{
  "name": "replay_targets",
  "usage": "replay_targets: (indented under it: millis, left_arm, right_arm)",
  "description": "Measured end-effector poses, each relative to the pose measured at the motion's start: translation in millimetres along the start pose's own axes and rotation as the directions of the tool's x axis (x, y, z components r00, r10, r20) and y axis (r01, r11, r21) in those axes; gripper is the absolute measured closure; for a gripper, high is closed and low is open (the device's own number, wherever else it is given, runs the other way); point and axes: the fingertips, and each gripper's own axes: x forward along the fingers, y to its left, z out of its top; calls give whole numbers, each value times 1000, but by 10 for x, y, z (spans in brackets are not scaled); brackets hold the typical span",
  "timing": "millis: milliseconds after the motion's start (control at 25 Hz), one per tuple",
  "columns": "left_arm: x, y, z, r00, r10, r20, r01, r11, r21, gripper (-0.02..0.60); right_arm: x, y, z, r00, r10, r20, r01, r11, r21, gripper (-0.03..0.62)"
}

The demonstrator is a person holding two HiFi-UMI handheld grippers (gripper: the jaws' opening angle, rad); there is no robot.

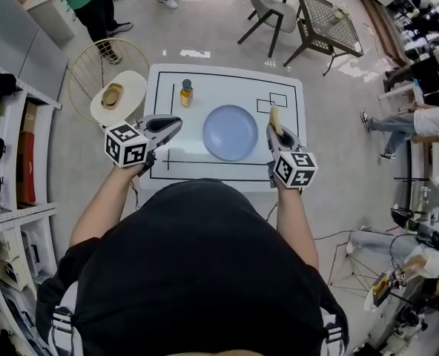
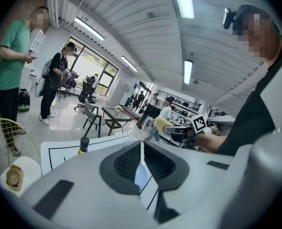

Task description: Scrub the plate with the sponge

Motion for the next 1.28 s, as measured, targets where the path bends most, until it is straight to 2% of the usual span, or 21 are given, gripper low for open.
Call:
replay_targets:
  millis: [360,520,720,960,1280]
  left_arm:
    - [48,-83,-76,1000,2,-8,-2,1000,-6,555]
    - [115,-69,-56,1000,25,-4,-25,1000,-8,555]
    - [209,-24,-107,998,67,14,-67,997,-50,555]
    - [334,5,-229,992,121,22,-118,987,-108,555]
    - [357,93,-270,981,190,44,-182,971,-155,555]
  right_arm:
    - [93,-61,-90,1000,5,-31,-6,1000,-28,559]
    - [252,-144,-154,998,23,-63,-26,999,-45,560]
    - [497,-240,-342,989,63,-133,-75,994,-84,559]
    - [798,-333,-579,967,94,-237,-143,969,-200,559]
    - [1134,-302,-877,922,157,-354,-259,930,-262,559]
